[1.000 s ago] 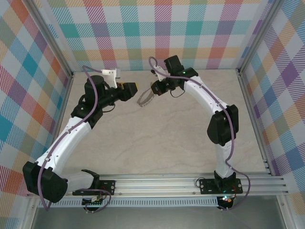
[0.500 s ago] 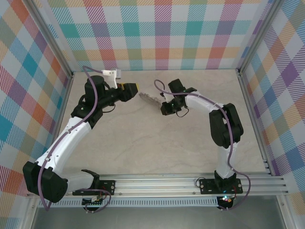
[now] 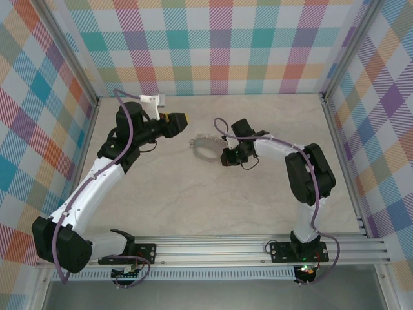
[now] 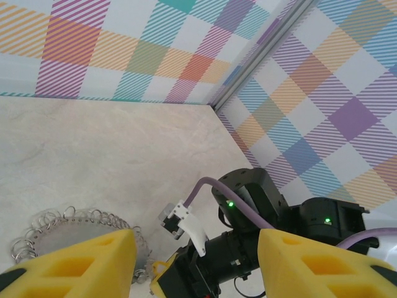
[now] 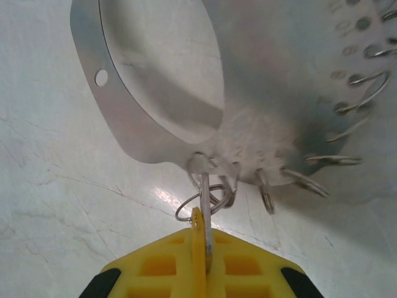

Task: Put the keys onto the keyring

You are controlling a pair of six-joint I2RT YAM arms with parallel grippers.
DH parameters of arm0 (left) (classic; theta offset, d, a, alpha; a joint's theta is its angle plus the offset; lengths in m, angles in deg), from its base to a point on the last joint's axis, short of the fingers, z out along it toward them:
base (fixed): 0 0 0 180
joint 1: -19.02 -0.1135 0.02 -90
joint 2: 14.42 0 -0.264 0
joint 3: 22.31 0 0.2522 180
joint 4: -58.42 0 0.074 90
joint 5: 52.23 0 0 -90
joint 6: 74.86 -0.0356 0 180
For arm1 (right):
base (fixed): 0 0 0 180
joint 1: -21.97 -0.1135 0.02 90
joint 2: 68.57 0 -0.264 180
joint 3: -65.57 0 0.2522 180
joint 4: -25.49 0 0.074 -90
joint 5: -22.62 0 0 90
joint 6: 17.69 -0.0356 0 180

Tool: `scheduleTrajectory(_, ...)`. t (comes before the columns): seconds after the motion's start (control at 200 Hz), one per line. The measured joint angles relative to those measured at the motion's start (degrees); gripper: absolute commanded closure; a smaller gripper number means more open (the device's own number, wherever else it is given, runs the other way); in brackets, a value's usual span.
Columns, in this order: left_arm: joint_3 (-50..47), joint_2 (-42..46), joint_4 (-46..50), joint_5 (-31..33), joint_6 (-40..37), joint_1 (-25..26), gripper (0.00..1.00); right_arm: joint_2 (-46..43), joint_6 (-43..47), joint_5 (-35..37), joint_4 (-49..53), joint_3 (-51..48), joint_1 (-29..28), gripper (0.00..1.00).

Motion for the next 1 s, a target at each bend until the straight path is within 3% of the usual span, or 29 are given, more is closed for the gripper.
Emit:
scheduleTrajectory(0.325, -0.1, 0.0, 0.0, -0.5, 0.0, 0.0, 0.46, -0.2, -2.8, -0.7, -2.9, -3.6, -1.9, 1.00)
scheduleTrajectory(0.51, -0.3, 0.0, 0.0, -0.8, 0.0, 0.0, 0.45, -4.2, -5.3, -1.8, -4.3, -8.4, -3.9, 0.62)
scheduleTrajectory(0.74, -0.3, 0.0, 0.0, -2.0, 0.0, 0.0, 0.43, -20.6, -8.7, -4.3, -5.5, -17.4, -7.0, 0.30)
scheduleTrajectory(0.795, -0.3, 0.0, 0.0, -2.4, 0.0, 0.0, 0.42, -25.4, -9.4, -4.0, -5.0, -18.4, -6.9, 0.13)
scheduleTrajectory(0.855, -0.3, 0.0, 0.0, -2.6, 0.0, 0.0, 0.40, -30.1, -10.3, -3.4, -4.3, -18.8, -6.9, 0.00)
scheduleTrajectory(1.0, -1.3, 1.2, 0.0, -3.3, 0.2, 0.0, 0.27, -39.2, -10.5, -1.3, -1.9, -18.9, -6.0, 0.00)
